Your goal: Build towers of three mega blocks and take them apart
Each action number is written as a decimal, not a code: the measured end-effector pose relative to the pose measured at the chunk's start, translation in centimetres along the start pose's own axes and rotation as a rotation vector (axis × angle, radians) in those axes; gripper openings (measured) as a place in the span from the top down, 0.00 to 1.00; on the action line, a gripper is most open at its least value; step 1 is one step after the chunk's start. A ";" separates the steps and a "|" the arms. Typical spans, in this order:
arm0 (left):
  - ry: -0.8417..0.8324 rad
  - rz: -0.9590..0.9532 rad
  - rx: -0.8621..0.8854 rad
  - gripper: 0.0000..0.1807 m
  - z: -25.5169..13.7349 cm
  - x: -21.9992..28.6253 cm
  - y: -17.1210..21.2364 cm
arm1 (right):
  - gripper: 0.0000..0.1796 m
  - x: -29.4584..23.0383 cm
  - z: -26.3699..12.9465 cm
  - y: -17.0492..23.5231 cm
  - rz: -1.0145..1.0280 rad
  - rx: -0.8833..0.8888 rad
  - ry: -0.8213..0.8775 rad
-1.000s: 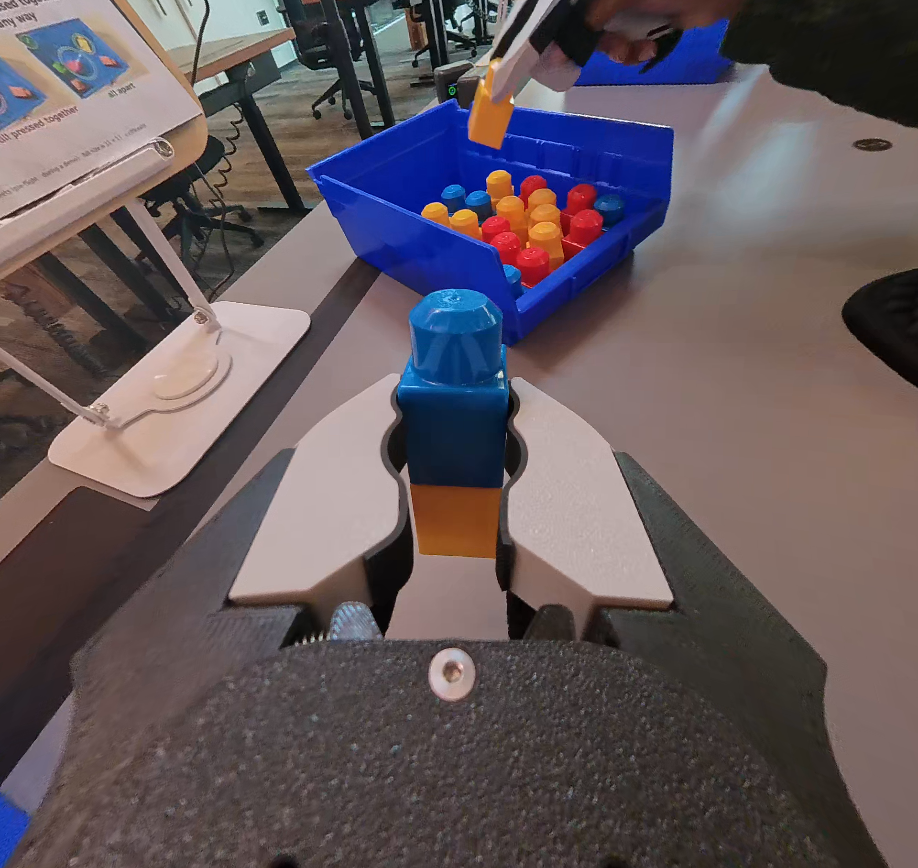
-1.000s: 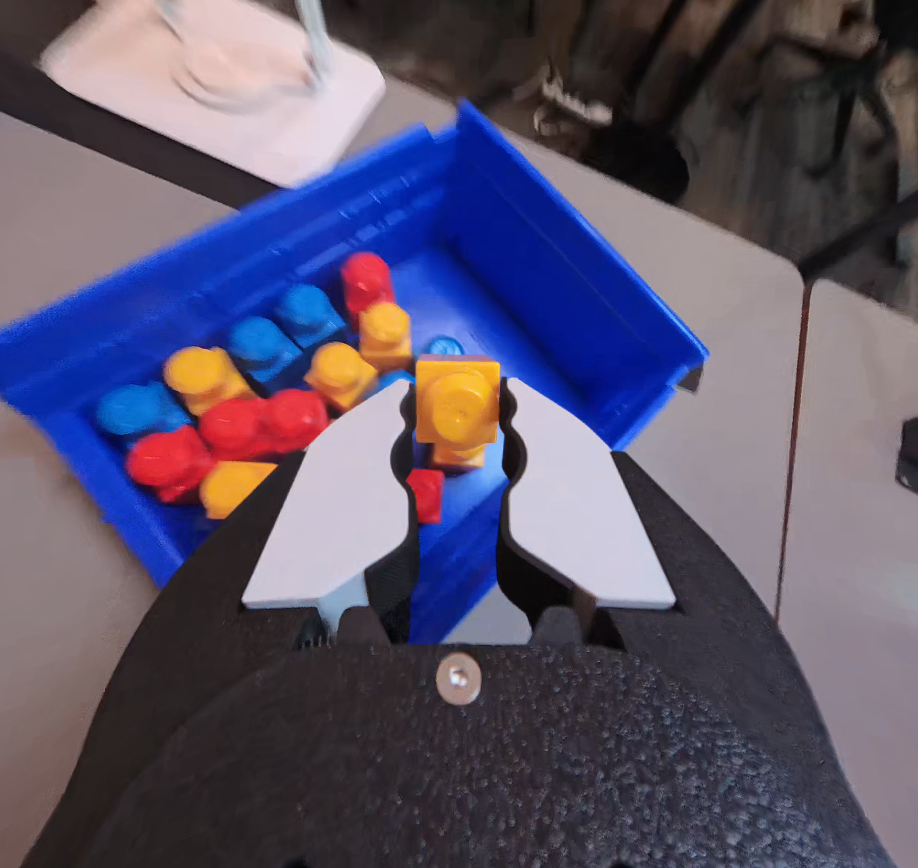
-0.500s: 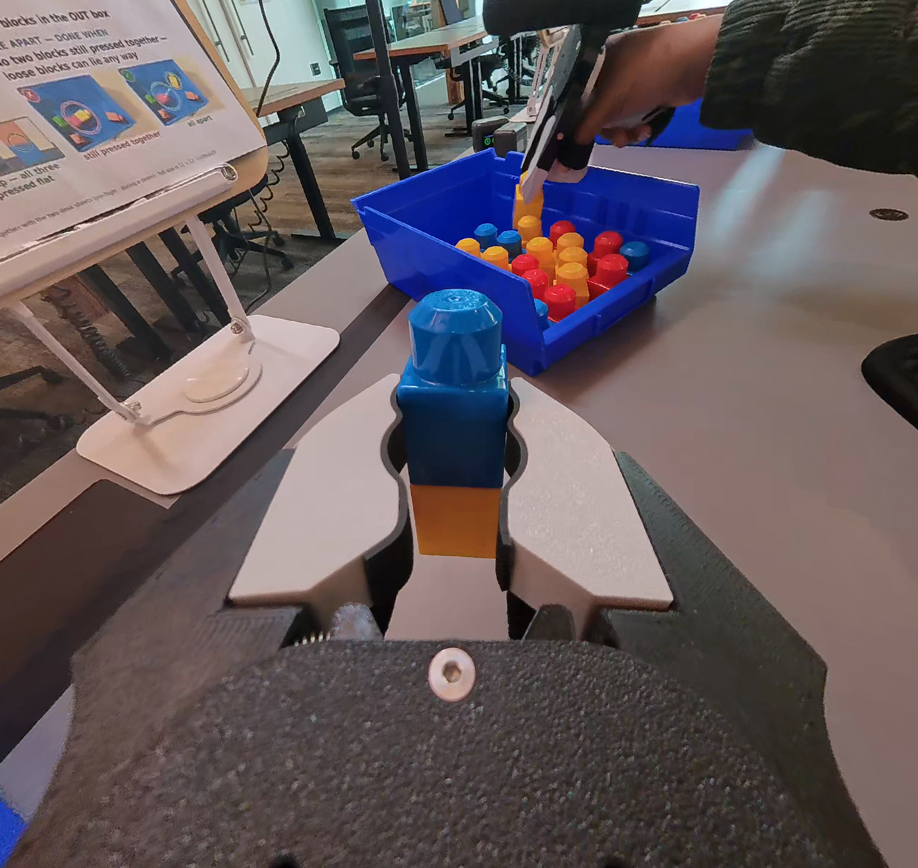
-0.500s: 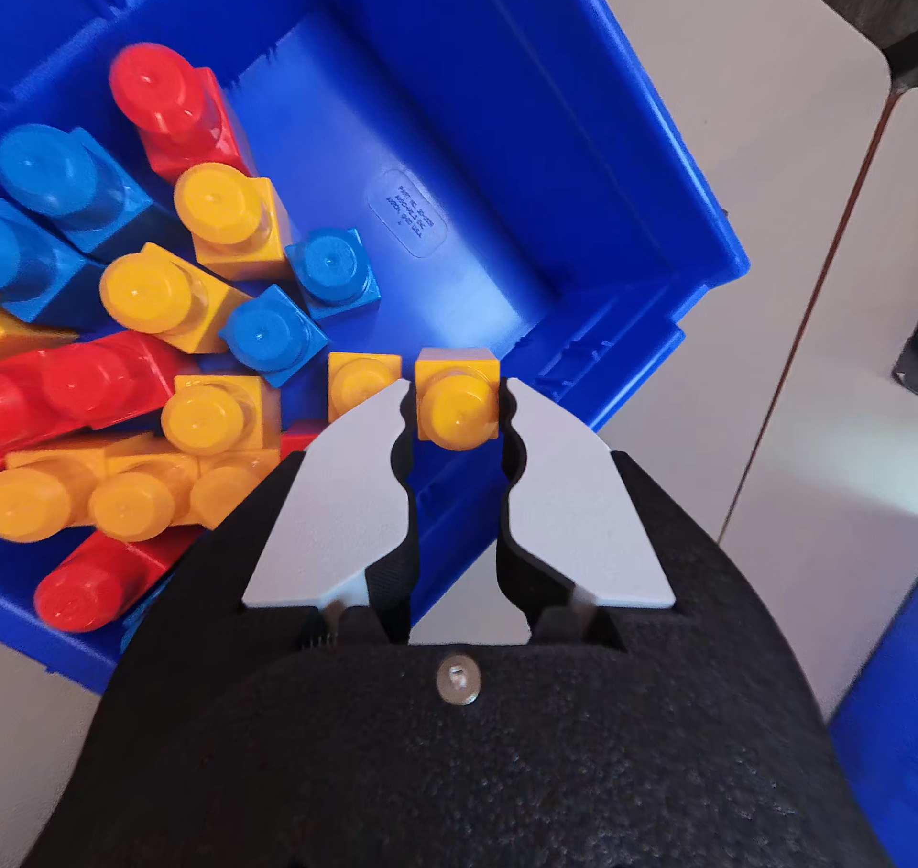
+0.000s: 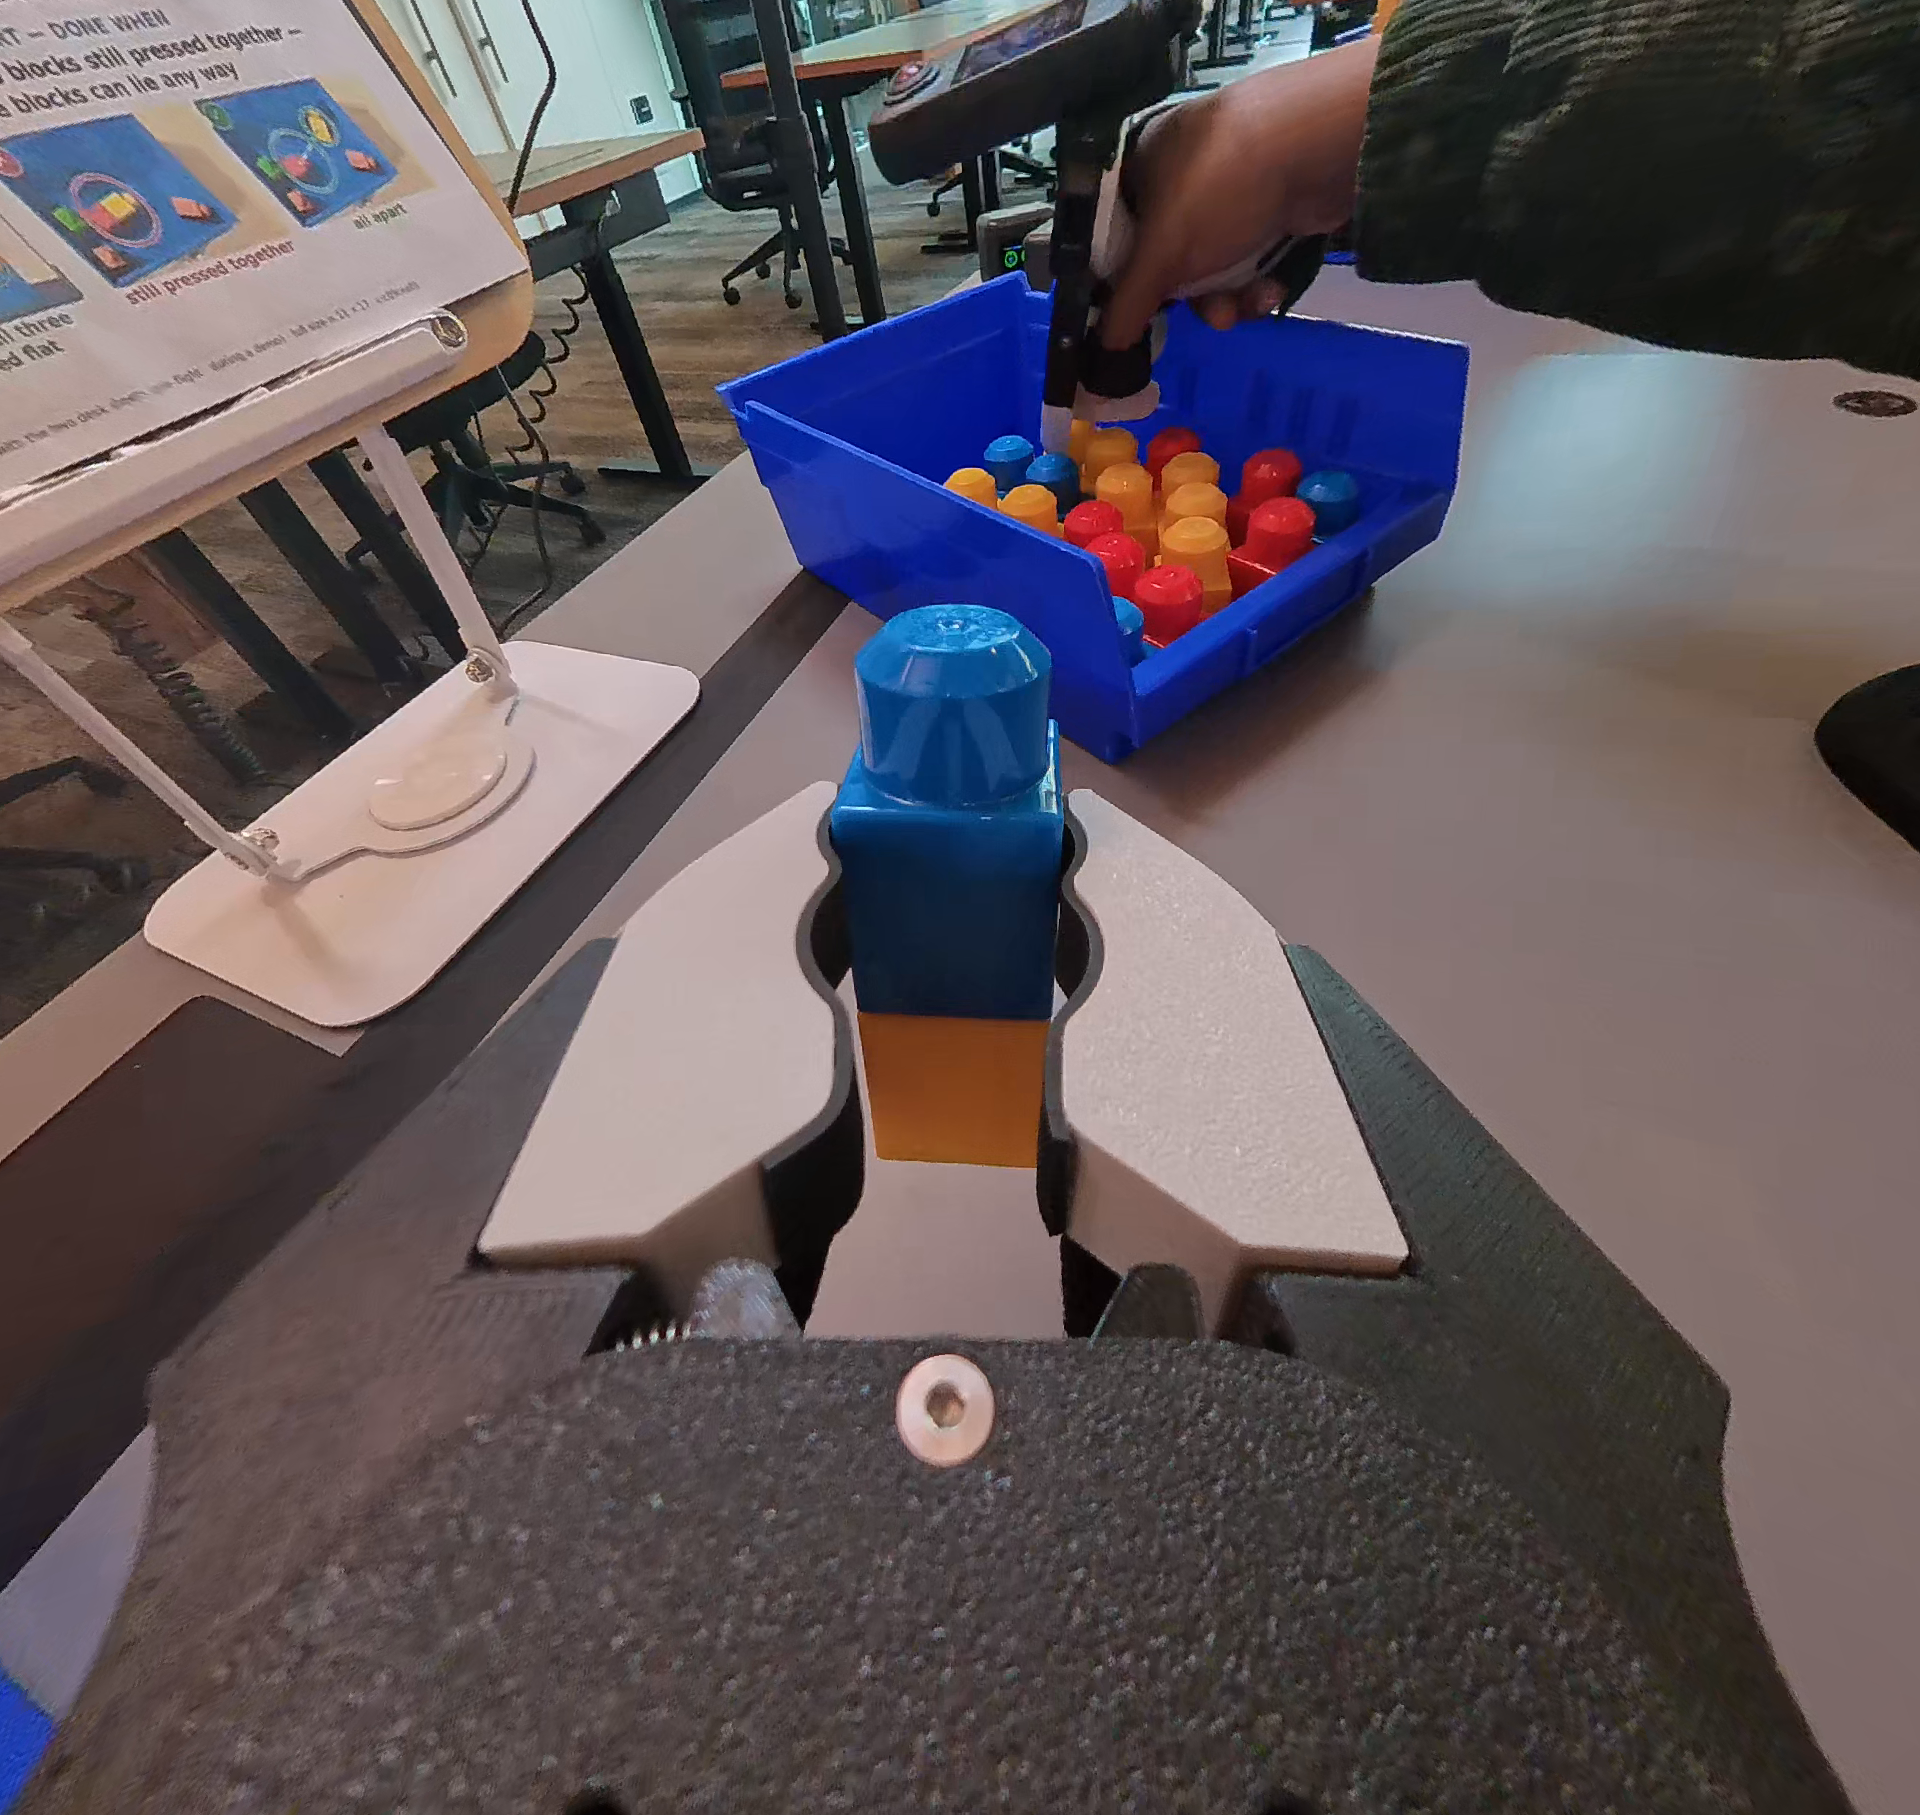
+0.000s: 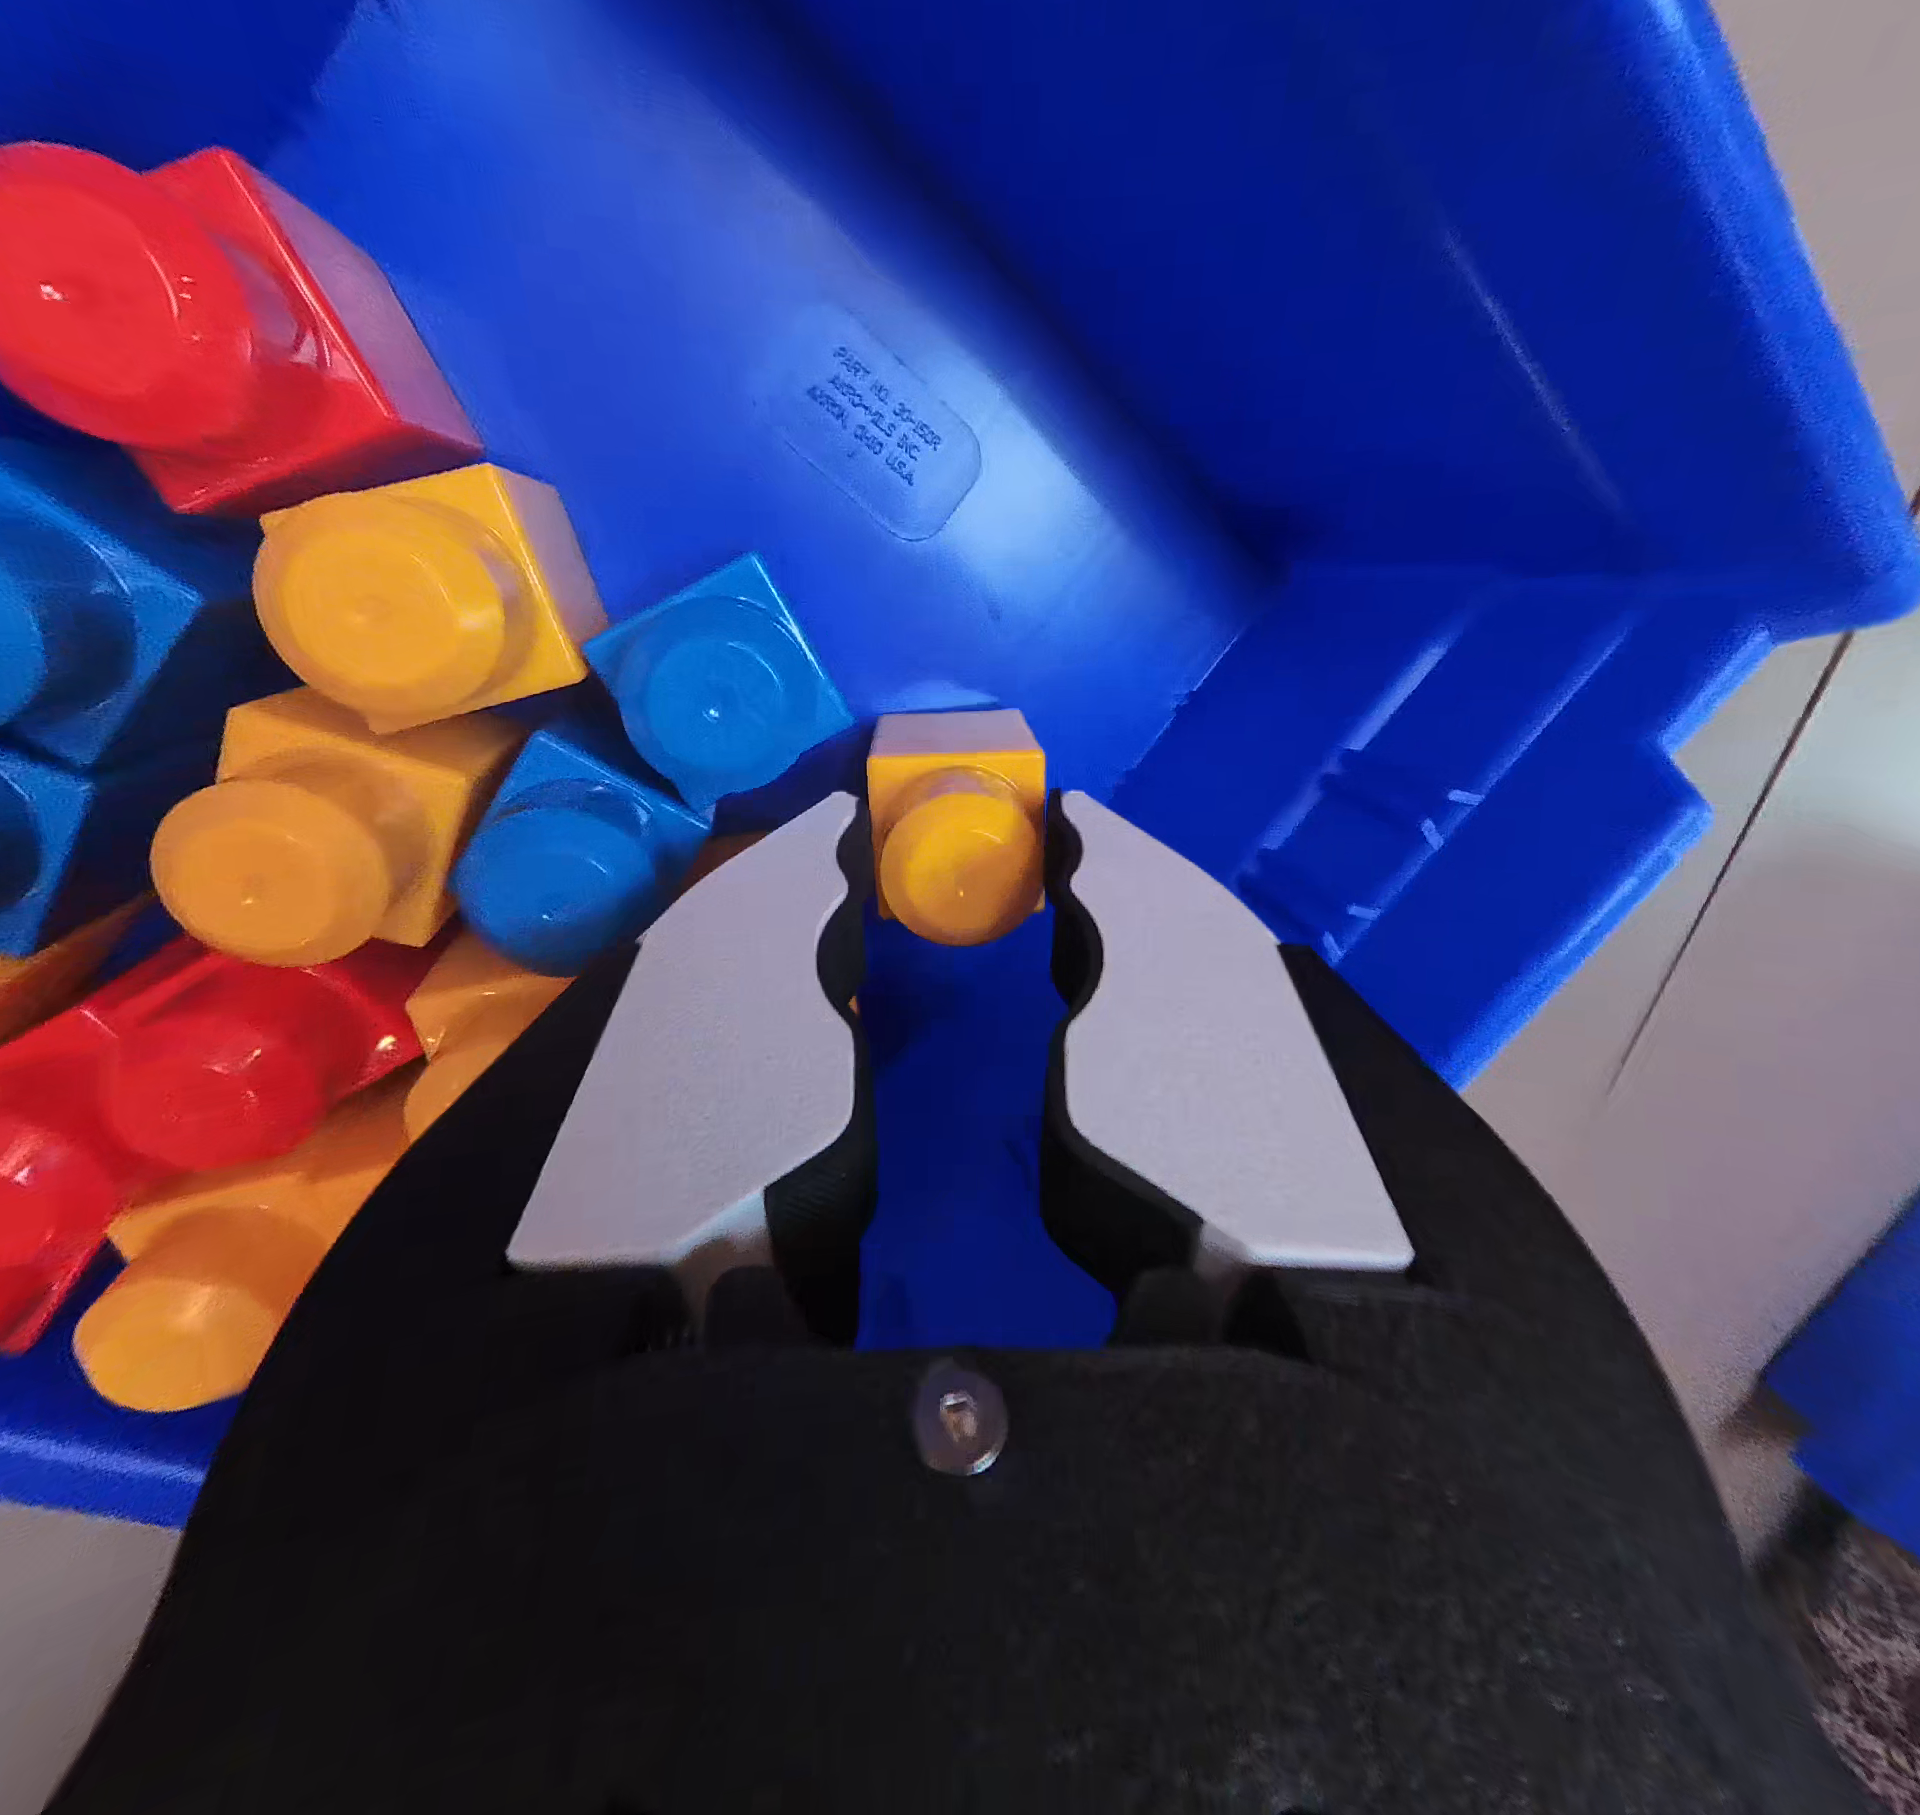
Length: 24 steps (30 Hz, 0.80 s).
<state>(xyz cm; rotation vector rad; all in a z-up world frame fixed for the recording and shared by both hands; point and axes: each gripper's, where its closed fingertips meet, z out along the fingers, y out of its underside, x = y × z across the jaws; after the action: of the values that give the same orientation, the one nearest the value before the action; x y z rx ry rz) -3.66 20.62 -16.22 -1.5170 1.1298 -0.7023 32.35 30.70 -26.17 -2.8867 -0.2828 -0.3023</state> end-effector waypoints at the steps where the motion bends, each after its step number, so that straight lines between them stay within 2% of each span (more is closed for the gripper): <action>1: 0.002 -0.004 0.005 0.80 -0.1 0.0 -0.1 | 0.82 -0.3 -0.1 0.0 0.004 -0.010 -0.012; 4: 0.009 -0.016 0.021 0.80 -0.1 0.0 -0.3 | 0.82 -1.4 -0.3 0.5 0.011 -0.052 -0.086; 8: 0.017 -0.009 0.018 0.80 -0.1 0.2 -0.3 | 0.74 -1.3 -0.8 0.1 -0.015 -0.009 -0.086; 10: 0.030 -0.011 0.022 0.80 0.0 0.5 -0.5 | 0.72 -1.1 -2.4 -1.2 -0.038 0.095 -0.053; 12: 0.072 -0.011 0.020 0.80 0.1 1.2 -0.5 | 0.69 -2.7 -5.5 -3.3 -0.097 0.276 -0.092; 15: 0.144 0.011 0.011 0.80 0.5 2.8 -0.6 | 0.68 -10.6 -12.8 -4.6 -0.298 0.568 -0.355; 17: 0.192 0.026 0.002 0.80 0.8 4.1 -0.8 | 0.68 -17.3 -17.4 -2.4 -0.482 0.675 -0.563; 19: 0.227 0.054 -0.014 0.80 1.1 5.2 -0.9 | 0.68 -22.5 -20.1 0.9 -0.677 0.731 -0.667; 22: 0.267 0.096 -0.045 0.80 1.4 6.7 -0.9 | 0.67 -28.1 -21.5 5.8 -0.901 0.761 -0.762; 24: 0.292 0.117 -0.065 0.80 1.5 7.5 -0.9 | 0.68 -30.3 -21.3 7.5 -0.965 0.774 -0.773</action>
<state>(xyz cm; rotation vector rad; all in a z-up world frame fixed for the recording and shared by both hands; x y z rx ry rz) 0.74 14.34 -16.71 -1.4190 1.4608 -0.8320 1.02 13.34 -14.13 -1.7788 -1.5053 0.6603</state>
